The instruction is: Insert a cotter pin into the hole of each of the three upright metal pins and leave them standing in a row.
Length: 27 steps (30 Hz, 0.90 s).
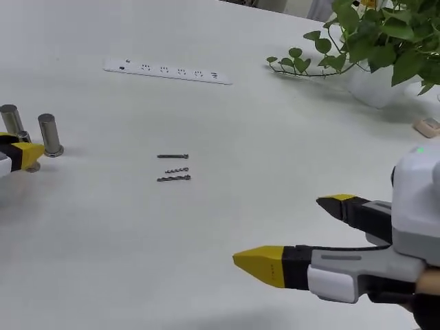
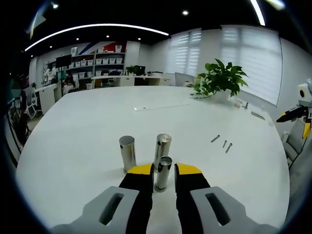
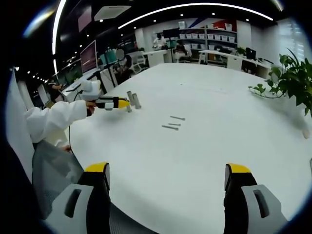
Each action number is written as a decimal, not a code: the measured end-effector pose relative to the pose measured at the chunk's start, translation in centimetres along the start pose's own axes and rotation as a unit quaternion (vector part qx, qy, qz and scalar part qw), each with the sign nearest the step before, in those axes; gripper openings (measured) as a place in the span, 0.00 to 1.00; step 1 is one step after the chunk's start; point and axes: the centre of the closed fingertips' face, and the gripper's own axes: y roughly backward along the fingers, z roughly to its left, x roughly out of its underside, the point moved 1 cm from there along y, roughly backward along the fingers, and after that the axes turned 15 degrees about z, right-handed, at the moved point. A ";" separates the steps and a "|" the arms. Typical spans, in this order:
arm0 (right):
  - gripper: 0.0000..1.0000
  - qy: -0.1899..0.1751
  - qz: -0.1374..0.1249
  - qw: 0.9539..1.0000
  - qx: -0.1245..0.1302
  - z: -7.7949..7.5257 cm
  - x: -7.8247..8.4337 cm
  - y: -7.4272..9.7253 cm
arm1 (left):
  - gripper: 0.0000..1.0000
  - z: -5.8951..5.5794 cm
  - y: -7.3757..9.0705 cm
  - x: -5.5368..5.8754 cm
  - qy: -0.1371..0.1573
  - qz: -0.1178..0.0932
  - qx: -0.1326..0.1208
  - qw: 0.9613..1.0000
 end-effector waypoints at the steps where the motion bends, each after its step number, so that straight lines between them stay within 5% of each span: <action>1: 0.96 0.000 0.000 1.000 0.000 0.0 0.0 0.0 | 0.10 0.0 0.0 -0.1 0.000 -0.002 -0.001 1.000; 16: 0.96 0.007 -0.001 1.000 -0.008 0.5 -0.3 -0.3 | 0.05 -0.1 0.5 0.2 -0.055 0.030 -0.026 0.998; 27: 0.96 0.007 -0.013 1.000 -0.007 0.5 -0.4 0.1 | 0.05 -3.2 2.6 -2.1 -0.065 0.001 -0.005 0.998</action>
